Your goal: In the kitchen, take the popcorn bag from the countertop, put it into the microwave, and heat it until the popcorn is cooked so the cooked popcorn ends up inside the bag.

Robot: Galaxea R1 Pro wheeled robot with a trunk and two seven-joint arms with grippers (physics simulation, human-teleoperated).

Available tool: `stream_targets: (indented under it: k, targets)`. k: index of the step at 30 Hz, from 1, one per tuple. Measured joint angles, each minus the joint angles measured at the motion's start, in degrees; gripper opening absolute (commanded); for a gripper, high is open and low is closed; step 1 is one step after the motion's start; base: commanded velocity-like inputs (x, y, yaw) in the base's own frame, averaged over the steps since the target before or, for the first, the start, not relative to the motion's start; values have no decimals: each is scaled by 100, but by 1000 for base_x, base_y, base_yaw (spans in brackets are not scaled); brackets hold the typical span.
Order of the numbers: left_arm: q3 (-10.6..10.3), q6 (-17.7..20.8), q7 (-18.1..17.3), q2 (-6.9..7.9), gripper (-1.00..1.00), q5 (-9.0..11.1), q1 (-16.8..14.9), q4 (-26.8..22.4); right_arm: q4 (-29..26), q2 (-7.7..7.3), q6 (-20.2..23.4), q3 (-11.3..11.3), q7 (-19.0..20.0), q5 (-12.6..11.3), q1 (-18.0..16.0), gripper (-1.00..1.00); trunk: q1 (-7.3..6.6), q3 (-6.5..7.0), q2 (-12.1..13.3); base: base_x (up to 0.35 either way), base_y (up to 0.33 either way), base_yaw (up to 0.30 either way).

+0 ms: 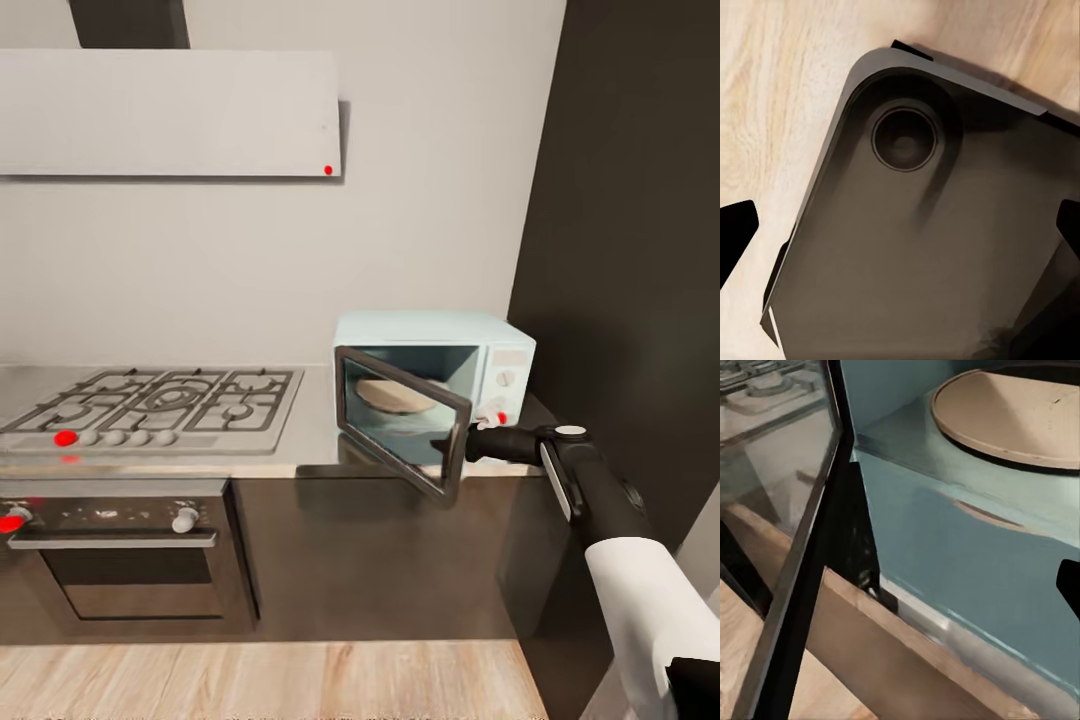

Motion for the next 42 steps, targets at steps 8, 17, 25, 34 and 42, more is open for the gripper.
stream_targets:
  k: [8, 17, 25, 34, 42]
  targets:
    - [-5, 0, 0, 0, 100, -1, 0, 1, -7, -6, -15, 0, 154, -24, 0, 100, 0, 0, 0, -94, 267, 0]
    - [-8, 2, -8, 0, 100, -13, 0, -1, -9, -272, -91, -2, 1352, 10, -1, 100, -1, 0, -1, -9, 21, 0]
    - [-7, -7, -9, 0, 100, -21, 0, -8, -9, -301, -101, -1, 1878, -2, -1, 100, 0, 0, 0, -23, 39, 0]
    - [-4, -9, -8, 1, 100, -20, 0, -8, -8, -299, -94, 8, 1894, -11, 0, 100, 1, 0, 0, -164, 272, 0]
    - [-8, -7, -8, 2, 100, -20, 0, -6, -9, -299, -92, 0, 1876, -3, 0, 100, 1, 0, 0, -165, 247, 0]
